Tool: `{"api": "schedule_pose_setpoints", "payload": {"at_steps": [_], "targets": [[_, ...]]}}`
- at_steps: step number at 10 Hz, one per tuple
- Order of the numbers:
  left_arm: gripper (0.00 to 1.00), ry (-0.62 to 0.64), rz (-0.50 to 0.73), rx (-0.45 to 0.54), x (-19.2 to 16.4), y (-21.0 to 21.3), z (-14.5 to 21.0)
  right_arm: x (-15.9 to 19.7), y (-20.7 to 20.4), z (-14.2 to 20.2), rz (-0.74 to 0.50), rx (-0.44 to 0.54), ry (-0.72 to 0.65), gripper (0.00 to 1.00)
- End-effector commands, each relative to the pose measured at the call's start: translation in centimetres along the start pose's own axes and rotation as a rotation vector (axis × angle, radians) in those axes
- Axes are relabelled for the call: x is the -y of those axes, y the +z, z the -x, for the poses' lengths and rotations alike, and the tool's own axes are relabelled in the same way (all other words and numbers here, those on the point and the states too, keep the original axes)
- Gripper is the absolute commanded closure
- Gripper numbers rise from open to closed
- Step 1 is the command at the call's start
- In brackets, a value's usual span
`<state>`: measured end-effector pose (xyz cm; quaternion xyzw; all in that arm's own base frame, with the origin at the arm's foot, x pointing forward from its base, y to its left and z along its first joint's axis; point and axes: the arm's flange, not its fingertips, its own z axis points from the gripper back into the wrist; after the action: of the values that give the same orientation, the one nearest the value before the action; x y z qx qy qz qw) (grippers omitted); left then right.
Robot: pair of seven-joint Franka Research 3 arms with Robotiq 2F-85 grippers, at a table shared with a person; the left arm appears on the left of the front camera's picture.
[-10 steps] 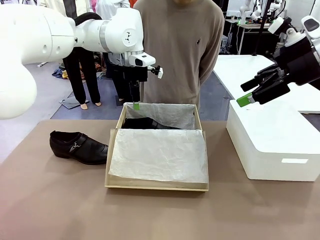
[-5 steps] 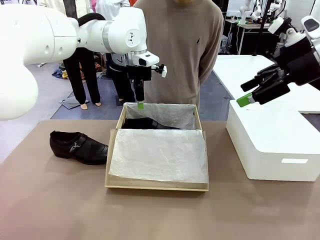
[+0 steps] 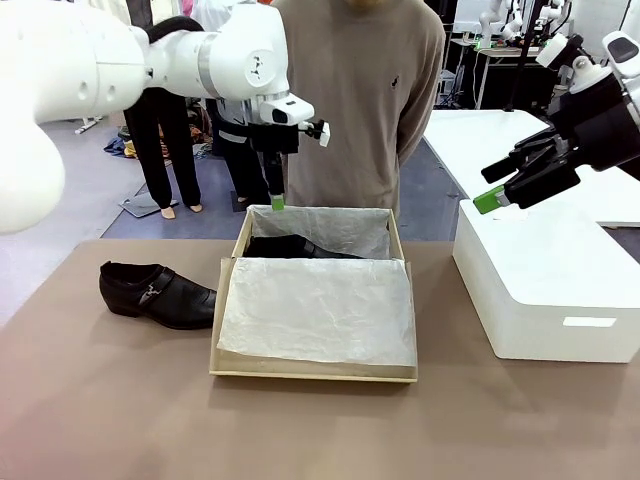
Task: Pack the shoes into the box.
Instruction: Place the other shoe of the Shoes into the Shoes Box.
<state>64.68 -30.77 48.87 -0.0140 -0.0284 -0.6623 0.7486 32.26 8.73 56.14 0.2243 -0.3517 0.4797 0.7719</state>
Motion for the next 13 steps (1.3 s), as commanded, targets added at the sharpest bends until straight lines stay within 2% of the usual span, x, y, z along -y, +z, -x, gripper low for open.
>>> {"api": "schedule_pose_setpoints", "payload": {"at_steps": [1,2,4,8,10,13], "targets": [[0.00,-0.056,-0.040,0.030,1.6,1.8,4.1,0.3,-0.1,-0.2,-0.014,0.025,0.021,0.00],[0.00,-0.058,-0.060,0.018,1.6,2.6,5.6,0.3,-0.1,-0.2,-0.014,0.025,0.021,0.00],[0.00,-0.079,-0.060,0.055,1.4,4.4,9.2,0.3,-0.1,-0.2,-0.014,0.025,0.021,0.00],[0.00,-0.201,-0.036,0.064,1.2,6.4,15.4,0.3,-0.1,-0.2,-0.014,0.025,0.021,0.00],[0.00,-0.197,-0.045,0.073,1.4,5.9,17.7,0.3,-0.1,-0.2,-0.014,0.025,0.021,0.00],[0.00,-0.075,0.006,0.019,1.4,5.3,18.0,0.3,-0.1,-0.2,-0.014,0.025,0.021,0.00]]}}
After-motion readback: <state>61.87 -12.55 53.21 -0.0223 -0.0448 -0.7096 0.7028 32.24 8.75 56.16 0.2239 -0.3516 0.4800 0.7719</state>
